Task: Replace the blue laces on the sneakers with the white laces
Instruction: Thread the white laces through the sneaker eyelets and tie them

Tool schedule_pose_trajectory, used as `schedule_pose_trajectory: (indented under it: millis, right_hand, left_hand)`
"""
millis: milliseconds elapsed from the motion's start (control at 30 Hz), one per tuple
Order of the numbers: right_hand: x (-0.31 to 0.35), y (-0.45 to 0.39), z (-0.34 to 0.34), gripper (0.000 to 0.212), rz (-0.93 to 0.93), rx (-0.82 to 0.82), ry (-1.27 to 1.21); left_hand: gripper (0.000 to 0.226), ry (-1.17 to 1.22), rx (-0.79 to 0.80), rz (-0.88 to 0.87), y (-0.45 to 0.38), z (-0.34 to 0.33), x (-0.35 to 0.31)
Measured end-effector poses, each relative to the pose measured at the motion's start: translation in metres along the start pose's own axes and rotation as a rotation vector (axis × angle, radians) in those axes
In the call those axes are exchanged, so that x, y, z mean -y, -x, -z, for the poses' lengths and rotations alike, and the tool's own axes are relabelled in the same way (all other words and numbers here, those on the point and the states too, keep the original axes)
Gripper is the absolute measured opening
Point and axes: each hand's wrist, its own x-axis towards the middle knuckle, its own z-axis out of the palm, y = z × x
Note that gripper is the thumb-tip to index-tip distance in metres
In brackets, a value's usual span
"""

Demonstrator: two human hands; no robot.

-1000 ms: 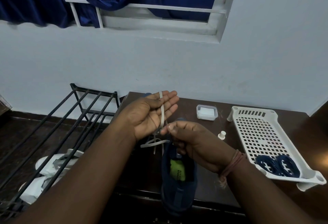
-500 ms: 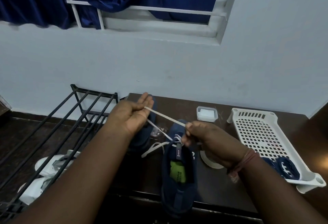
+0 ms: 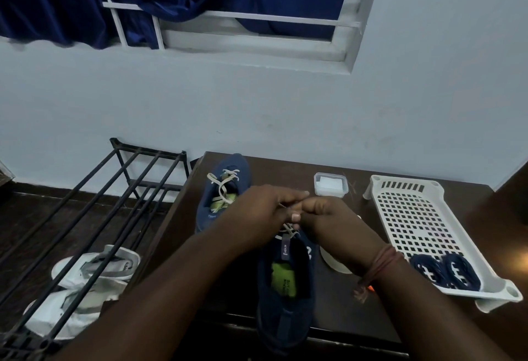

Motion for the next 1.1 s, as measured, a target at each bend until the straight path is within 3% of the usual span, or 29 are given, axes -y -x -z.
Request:
schedule_pose_trajectory:
  millis: [100,167,267,367,467,533,667,833,933,1100]
  right_hand:
    - [-0.003,0.000,0.004,0.009,-0.041,-0.077,-0.090]
    - [-0.009,-0.002,0.006,0.020,-0.095,-0.167,-0.047]
    - [-0.015,0.001,0.011,0.031,-0.103,-0.231,0.432]
    - [-0.017,0.010,0.003,0.041,-0.059,-0.049,0.708]
    - [-0.019,0.014,-0.017,0.043,0.036,0.050,0.967]
    - [-0.022,0.012,-0.028,0.031,0.084,0.005,1.062]
    - [-0.024,0.009,-0.029,0.022,0.094,-0.060,1.114]
    - [-0.021,0.012,-0.009,0.014,0.016,-0.017,1.029]
    - [-0.027,0.005,-0.001,0.018,-0.084,0.021,0.866]
    - [-0.029,0.004,0.001,0.031,-0.095,0.033,0.855]
  left_hand:
    - [0.026,0.038,0.079,0.031,-0.007,0.007,0.005]
    - [0.019,-0.012,0.094,0.044,-0.008,0.008,0.005]
    - [0.016,-0.175,0.041,0.174,-0.008,0.003,0.009]
    - [0.013,-0.123,0.021,0.273,-0.009,-0.005,0.015]
    - [0.025,0.087,0.034,0.437,-0.009,-0.012,0.004]
    - [0.028,-0.129,0.193,0.419,-0.004,-0.017,-0.001]
    - [0.024,-0.411,0.083,0.374,-0.009,-0.028,0.021]
    - [0.022,-0.423,0.037,0.350,-0.005,-0.037,0.032]
    - [0.019,-0.491,-0.013,0.354,-0.003,-0.047,0.035]
    - [0.019,-0.511,-0.158,0.319,0.005,-0.055,0.028]
